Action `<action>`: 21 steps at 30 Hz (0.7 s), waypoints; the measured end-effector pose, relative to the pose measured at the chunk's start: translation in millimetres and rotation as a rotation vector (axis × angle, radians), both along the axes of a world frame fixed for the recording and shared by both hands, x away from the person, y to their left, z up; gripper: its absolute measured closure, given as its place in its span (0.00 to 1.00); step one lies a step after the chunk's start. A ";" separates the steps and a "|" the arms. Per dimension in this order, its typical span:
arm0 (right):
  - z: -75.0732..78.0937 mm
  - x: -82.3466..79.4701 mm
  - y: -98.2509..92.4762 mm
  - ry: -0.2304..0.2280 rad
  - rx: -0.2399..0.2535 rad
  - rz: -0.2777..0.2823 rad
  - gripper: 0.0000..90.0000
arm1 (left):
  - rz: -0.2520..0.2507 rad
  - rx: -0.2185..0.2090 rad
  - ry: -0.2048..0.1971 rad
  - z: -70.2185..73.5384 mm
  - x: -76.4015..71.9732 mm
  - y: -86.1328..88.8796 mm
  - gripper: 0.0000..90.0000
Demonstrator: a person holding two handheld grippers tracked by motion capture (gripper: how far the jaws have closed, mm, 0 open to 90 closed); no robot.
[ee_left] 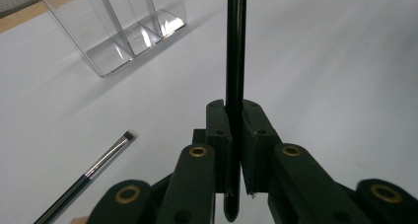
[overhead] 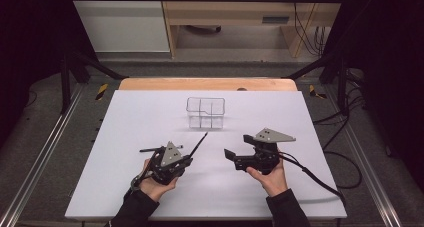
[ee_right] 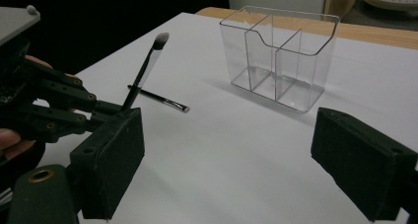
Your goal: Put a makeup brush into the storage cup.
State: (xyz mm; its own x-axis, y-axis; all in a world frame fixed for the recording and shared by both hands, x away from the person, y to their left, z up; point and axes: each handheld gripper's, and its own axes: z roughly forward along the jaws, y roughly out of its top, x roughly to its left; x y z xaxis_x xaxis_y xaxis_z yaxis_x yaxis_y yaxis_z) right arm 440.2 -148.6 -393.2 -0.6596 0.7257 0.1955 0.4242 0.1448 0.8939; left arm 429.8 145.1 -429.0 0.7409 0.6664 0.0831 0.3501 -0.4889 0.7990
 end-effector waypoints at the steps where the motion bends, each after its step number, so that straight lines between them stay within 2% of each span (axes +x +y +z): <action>1: -0.2 0.2 0.4 0.001 0.007 0.001 0.15 | 0.008 -0.012 0.003 -0.1 0.7 -0.5 0.92; 5: 0.9 1.7 2.4 0.000 0.043 -0.006 0.15 | 0.021 -0.033 0.012 0.8 2.5 -0.9 0.92; 14: 8.1 3.2 7.8 -0.027 0.074 -0.009 0.15 | 0.042 -0.069 0.002 5.0 5.7 -4.9 0.92; 21: 13.1 6.0 13.6 -0.037 0.131 -0.025 0.17 | 0.064 -0.117 0.006 10.2 8.3 -7.7 0.92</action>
State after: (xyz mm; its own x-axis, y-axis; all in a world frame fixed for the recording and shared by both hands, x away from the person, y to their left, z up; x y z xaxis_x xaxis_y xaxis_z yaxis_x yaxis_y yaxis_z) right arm 446.2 -135.0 -380.2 -0.6501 0.7117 0.2660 0.3930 0.0153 0.9194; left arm 438.1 137.4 -418.8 0.6970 0.7170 -0.0019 0.3824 -0.3695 0.8469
